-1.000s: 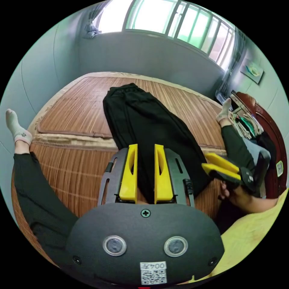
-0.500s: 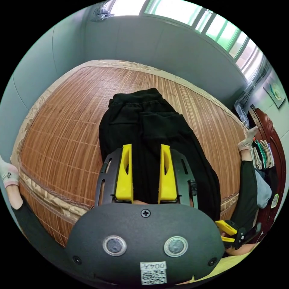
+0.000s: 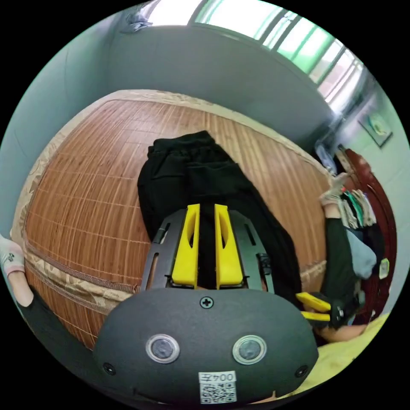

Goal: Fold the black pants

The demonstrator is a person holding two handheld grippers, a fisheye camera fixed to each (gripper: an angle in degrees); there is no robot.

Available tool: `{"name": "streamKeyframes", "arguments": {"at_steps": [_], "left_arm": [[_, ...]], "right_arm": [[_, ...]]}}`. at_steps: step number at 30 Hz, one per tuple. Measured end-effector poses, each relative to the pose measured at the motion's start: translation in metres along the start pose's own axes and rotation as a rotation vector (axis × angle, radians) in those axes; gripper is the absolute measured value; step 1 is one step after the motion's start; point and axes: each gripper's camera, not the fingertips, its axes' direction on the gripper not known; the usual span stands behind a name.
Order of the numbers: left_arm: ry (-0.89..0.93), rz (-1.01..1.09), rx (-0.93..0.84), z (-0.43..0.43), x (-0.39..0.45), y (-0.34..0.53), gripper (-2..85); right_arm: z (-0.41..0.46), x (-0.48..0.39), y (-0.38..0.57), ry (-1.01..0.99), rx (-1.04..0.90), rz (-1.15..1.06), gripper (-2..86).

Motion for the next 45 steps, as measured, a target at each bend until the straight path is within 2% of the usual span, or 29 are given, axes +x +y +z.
{"name": "streamKeyframes", "arguments": {"at_steps": [4,8,14,18,22,27,33,45], "left_arm": [[0.138,0.124,-0.051,-0.059,0.012,0.061,9.0],[0.267,0.031,-0.131,-0.091,0.015,0.166,12.4],[0.322,-0.146,-0.158,-0.089,0.025,0.255,13.6],[0.321,-0.12,-0.183,-0.084,0.036,0.273,13.7],[0.243,-0.047,-0.229,-0.084,0.052,0.285,13.6],[0.222,-0.091,-0.237,-0.08,0.046,0.296,13.2],[0.234,-0.112,-0.242,-0.083,0.042,0.311,13.3],[0.233,0.016,-0.159,-0.102,0.053,0.34,12.9]], "right_arm": [[-0.006,0.007,-0.009,-0.063,-0.014,-0.014,13.2],[-0.008,0.02,-0.016,-0.131,-0.031,0.022,13.5],[-0.023,0.027,-0.023,-0.096,-0.045,0.047,11.7],[-0.033,0.044,-0.021,-0.134,-0.063,0.102,9.5],[-0.028,0.042,-0.022,-0.181,-0.095,0.096,8.7],[-0.018,0.034,-0.032,-0.084,-0.081,0.106,8.4],[-0.009,0.029,-0.049,-0.098,-0.115,0.083,6.8],[0.055,-0.07,-0.124,-0.229,-0.259,-0.07,5.3]]}}
